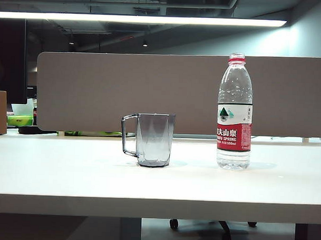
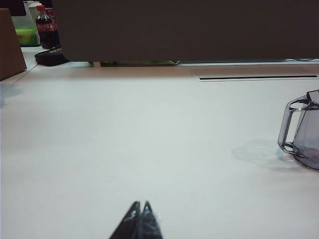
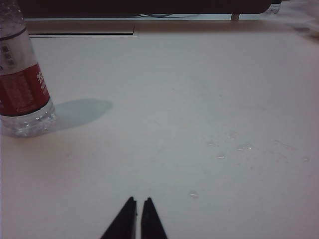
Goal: Pick up the mineral water bottle on the table and pour water into the mug until it's half full.
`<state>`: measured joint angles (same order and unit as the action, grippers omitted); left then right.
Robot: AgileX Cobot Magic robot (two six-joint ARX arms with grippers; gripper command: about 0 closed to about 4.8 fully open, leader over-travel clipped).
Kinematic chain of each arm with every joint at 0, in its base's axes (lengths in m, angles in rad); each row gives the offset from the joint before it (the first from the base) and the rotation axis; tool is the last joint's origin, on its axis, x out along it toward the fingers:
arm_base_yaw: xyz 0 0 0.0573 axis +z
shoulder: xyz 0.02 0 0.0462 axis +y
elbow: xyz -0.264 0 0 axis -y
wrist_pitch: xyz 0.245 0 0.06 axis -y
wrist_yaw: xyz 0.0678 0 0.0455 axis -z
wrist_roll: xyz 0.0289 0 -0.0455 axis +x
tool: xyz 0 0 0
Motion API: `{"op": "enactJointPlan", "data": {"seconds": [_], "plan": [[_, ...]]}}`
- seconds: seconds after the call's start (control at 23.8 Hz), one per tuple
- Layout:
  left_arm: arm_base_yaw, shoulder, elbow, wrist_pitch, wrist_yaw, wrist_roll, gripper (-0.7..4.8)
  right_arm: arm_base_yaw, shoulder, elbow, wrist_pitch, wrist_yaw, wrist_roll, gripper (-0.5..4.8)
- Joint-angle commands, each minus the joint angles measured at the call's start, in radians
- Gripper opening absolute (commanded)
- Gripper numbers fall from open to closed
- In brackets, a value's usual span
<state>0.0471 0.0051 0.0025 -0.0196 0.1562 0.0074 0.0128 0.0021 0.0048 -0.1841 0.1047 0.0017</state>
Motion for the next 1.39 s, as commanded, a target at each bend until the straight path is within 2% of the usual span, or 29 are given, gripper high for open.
{"op": "enactJointPlan", "data": {"seconds": [0.04, 0.17, 0.21, 0.29, 0.38, 0.5, 0.55, 0.63, 0.71, 0.76, 0.8, 0.84, 0.92, 1.01, 1.09, 1.13, 1.18, 1.22, 1.3, 1.39], "plan": [[0.002, 0.002, 0.005, 0.006, 0.005, 0.003, -0.05, 0.001, 0.000, -0.003, 0.012, 0.001, -0.002, 0.41], [0.002, 0.002, 0.006, 0.008, 0.005, -0.008, -0.05, 0.001, 0.000, -0.002, 0.035, 0.000, -0.001, 0.40], [0.002, 0.002, 0.016, 0.013, 0.006, -0.047, -0.05, 0.001, 0.000, 0.012, 0.058, -0.015, 0.000, 0.38], [0.002, 0.002, 0.043, 0.014, 0.017, -0.085, -0.05, 0.001, 0.000, 0.051, 0.060, -0.030, 0.002, -0.12], [0.002, 0.002, 0.129, 0.014, 0.091, -0.142, -0.05, 0.001, 0.000, 0.147, 0.050, -0.039, 0.066, -0.09], [0.002, 0.002, 0.296, -0.047, 0.258, -0.226, -0.05, 0.001, 0.002, 0.339, 0.042, -0.074, 0.281, -0.09], [0.002, 0.003, 0.330, -0.089, 0.302, -0.236, -0.05, 0.001, 0.002, 0.383, 0.027, -0.128, 0.290, -0.09], [0.002, 0.015, 0.422, -0.266, 0.499, -0.230, -0.05, 0.000, 0.035, 0.531, -0.068, -0.385, 0.290, 0.01], [0.002, 0.019, 0.441, -0.321, 0.580, -0.225, -0.05, 0.000, 0.086, 0.607, -0.162, -0.467, 0.281, 0.01], [0.002, 0.019, 0.444, -0.332, 0.594, -0.224, -0.05, -0.002, 0.109, 0.640, -0.212, -0.472, 0.273, 0.09], [0.003, 0.019, 0.444, -0.349, 0.595, -0.215, -0.05, -0.001, 0.183, 0.694, -0.282, -0.474, 0.199, 1.37], [0.003, 0.019, 0.444, -0.360, 0.591, -0.195, -0.05, -0.001, 0.209, 0.702, -0.290, -0.474, 0.174, 1.74], [0.003, 0.019, 0.444, -0.388, 0.562, -0.169, -0.05, 0.000, 0.291, 0.689, -0.264, -0.474, 0.134, 1.87], [0.003, 0.019, 0.444, -0.395, 0.536, -0.169, -0.05, 0.003, 0.372, 0.615, -0.149, -0.474, 0.109, 2.16], [0.003, 0.019, 0.444, -0.394, 0.536, -0.168, -0.05, 0.016, 0.426, 0.511, 0.043, -0.463, 0.110, 2.23], [0.003, 0.019, 0.444, -0.394, 0.536, -0.169, -0.05, 0.030, 0.459, 0.433, 0.224, -0.448, 0.110, 2.38], [0.003, 0.019, 0.444, -0.394, 0.538, -0.169, -0.05, 0.044, 0.482, 0.386, 0.337, -0.430, 0.110, 2.72], [0.003, 0.019, 0.444, -0.394, 0.539, -0.169, -0.05, 0.074, 0.532, 0.323, 0.505, -0.365, 0.109, 3.38], [0.003, 0.019, 0.444, -0.394, 0.539, -0.169, -0.05, 0.130, 0.621, 0.272, 0.632, -0.259, 0.109, 4.19], [0.003, 0.019, 0.444, -0.394, 0.539, -0.169, -0.05, 0.179, 0.699, 0.258, 0.665, -0.221, 0.109, 4.53]]}}
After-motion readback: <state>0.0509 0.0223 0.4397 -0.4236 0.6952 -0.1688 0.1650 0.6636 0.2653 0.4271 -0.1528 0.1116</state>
